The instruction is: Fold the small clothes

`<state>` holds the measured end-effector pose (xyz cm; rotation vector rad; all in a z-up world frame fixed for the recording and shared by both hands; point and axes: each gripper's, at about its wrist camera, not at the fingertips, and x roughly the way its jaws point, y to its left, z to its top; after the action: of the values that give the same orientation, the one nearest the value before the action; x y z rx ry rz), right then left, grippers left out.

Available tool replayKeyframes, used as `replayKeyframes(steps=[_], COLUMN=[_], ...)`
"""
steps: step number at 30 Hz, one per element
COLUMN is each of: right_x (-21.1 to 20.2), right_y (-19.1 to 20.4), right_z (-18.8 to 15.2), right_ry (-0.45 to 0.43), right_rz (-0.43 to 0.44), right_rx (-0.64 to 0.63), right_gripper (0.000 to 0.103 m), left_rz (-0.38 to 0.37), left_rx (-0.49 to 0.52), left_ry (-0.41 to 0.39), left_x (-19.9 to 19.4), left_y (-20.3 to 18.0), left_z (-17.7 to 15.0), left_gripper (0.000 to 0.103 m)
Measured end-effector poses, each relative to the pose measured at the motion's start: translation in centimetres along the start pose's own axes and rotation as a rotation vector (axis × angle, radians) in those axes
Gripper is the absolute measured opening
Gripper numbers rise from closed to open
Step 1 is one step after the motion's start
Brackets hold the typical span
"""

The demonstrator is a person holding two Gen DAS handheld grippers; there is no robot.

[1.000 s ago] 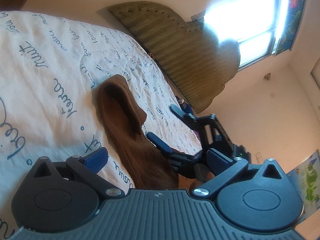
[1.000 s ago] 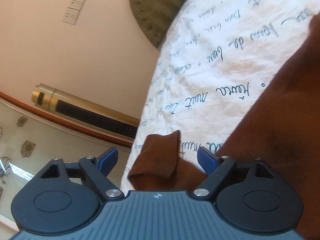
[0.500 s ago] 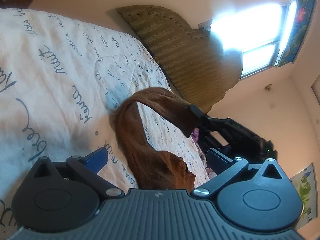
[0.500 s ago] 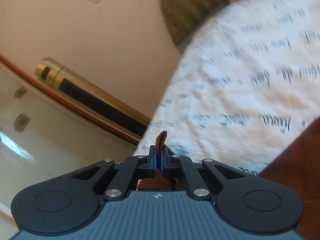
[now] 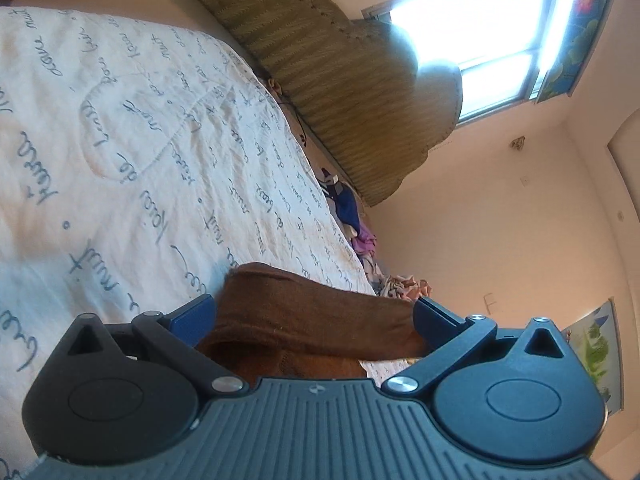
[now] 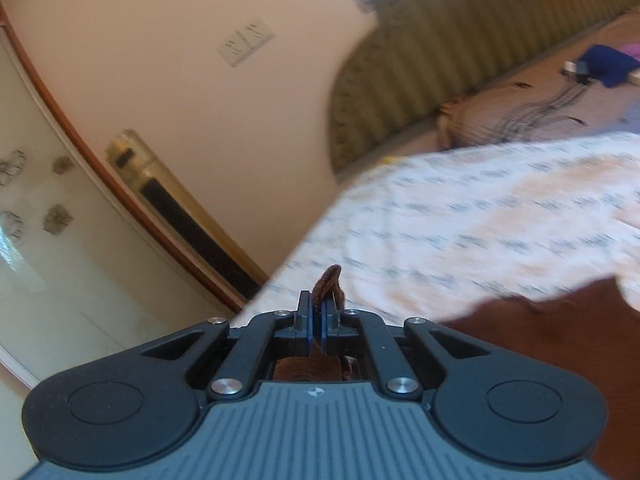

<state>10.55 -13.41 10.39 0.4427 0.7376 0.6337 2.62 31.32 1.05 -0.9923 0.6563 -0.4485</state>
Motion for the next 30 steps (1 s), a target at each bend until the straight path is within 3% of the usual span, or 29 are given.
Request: replayKeyframes(steps=[7,10,14,15,17,18,19,22,27,30], right_x=[-2.6,-2.4,-2.0,-2.0,-1.9,-2.0,-2.1,-2.4,-3.6,-5.4], right_y=[-12.0,-14.9,-15.4,-15.5,-15.7,-15.6,-15.5,-14.5,-11.1,-9.0], right_z=[-6.8,-8.9,-10.8,-11.0,-11.1,-11.1,-11.0,-10.1,-6.6,-4.3], right_ry=[0.049,0.067,0.071,0.066,0.054,0.052,0.051,0.041,-0.025,-0.072], right_rz=[-0.216,-0.231,-0.229,-0.226,-0.215,-0.211,-0.209,-0.203,-0.152,-0.131], right_rx=[0.128,0.183,0.185,0.189,0.207,0.208,0.202,0.176,0.091,0.024], right_gripper=[0.003,0.003,0.003,0.003,0.003,0.003,0.003,0.003,0.003,0.003], left_rz=[0.063,0.089,0.147,0.162,0.199,0.244,0.263,0.299,0.271,0.264], left_rx=[0.019,0.033,0.084,0.089,0.111,0.121,0.127,0.17,0.307,0.402], left_ry=[0.09,0.146,0.225,0.241,0.288,0.301,0.303,0.282,0.09,0.041], left_x=[4.1,6.2,9.3,10.0,11.5,12.0,12.4,12.3,9.0,7.9], left_y=[-0.7,-0.8,-1.7,-1.7,-1.6,-1.5,-1.3,-1.1,-4.5,-7.6], left_z=[-0.3,-0.4,-1.3,-1.7,-2.3,-2.6,-2.9,-3.5,-3.5,-4.3], left_gripper=[0.103,0.103,0.099,0.088,0.052,0.025,0.008,0.006,0.006,0.006])
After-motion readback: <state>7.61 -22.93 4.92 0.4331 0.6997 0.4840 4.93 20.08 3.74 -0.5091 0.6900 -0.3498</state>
